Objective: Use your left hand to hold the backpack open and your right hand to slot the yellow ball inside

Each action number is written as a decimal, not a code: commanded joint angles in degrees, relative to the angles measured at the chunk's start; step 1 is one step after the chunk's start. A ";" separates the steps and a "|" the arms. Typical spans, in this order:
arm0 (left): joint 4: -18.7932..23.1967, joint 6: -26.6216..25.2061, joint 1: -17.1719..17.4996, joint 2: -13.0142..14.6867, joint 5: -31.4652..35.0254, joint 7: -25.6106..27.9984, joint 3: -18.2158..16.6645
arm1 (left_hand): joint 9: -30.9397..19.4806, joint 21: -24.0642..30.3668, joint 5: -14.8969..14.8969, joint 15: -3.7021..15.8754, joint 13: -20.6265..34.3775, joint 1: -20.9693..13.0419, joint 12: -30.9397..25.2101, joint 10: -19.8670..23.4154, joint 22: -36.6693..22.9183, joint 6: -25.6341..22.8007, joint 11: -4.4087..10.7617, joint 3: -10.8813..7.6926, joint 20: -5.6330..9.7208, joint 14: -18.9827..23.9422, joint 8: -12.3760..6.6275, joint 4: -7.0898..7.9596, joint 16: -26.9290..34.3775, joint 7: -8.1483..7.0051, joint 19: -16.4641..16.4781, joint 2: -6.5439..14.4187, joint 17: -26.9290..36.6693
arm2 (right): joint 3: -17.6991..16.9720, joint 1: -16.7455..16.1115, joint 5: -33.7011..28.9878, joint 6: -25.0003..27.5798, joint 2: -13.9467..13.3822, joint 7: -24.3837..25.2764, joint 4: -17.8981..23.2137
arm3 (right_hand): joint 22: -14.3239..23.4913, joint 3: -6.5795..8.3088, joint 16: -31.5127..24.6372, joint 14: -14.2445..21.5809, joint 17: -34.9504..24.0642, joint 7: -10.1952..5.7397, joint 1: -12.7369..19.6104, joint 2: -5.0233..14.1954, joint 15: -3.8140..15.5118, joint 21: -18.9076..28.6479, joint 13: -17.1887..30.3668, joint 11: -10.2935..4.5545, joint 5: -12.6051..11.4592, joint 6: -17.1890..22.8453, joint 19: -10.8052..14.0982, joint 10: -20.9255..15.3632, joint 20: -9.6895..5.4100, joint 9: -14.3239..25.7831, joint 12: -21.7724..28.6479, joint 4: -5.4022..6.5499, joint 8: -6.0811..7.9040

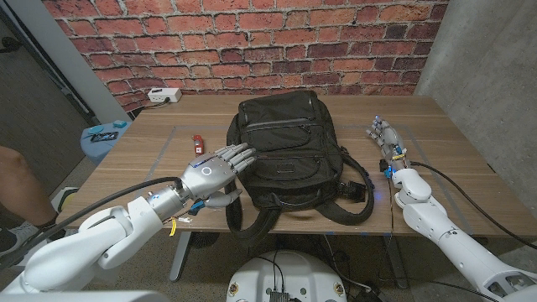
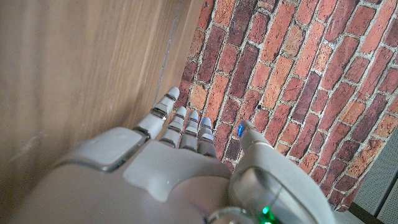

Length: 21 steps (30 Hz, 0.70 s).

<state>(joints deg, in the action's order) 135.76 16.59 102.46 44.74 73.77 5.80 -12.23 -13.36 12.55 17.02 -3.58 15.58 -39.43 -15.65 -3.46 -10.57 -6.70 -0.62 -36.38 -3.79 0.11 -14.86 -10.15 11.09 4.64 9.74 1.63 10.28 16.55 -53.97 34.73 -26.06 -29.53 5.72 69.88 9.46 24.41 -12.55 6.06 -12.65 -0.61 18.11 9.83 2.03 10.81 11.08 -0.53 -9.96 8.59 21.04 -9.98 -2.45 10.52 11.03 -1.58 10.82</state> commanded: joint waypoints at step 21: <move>-8.71 -14.48 -3.47 11.78 2.28 19.07 10.46 | -2.72 1.51 0.63 1.33 1.11 -5.83 -2.18 4.10 -0.49 -6.43 0.58 -1.65 0.41 5.43 -5.53 -0.25 0.76 0.04 3.70 -0.55 0.64 | -0.59 0.05 1.55 -1.56 1.06 -1.34 -2.92 | 0.31 -0.44 -0.34 -0.22 -0.22 0.17 0.39 0.07 1.12 0.25 0.22 0.31 -0.02 0.50 0.22 0.12 -2.15 0.20 0.29 -0.02 0.29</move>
<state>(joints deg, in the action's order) 129.05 6.62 100.31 53.04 76.62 21.64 -5.52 -15.82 13.79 17.46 -2.24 16.38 -44.58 -17.40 0.13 -10.81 -12.70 0.31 -37.63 -3.28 4.96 -19.96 -10.43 11.53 4.70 12.91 1.15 10.82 16.08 -54.11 35.72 -26.98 -28.87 5.10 67.94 9.45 24.10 -12.55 6.06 -12.64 -0.61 18.11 9.83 2.03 10.81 11.08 -0.53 -9.96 8.59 21.04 -9.98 -2.45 10.52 11.03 -1.89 10.82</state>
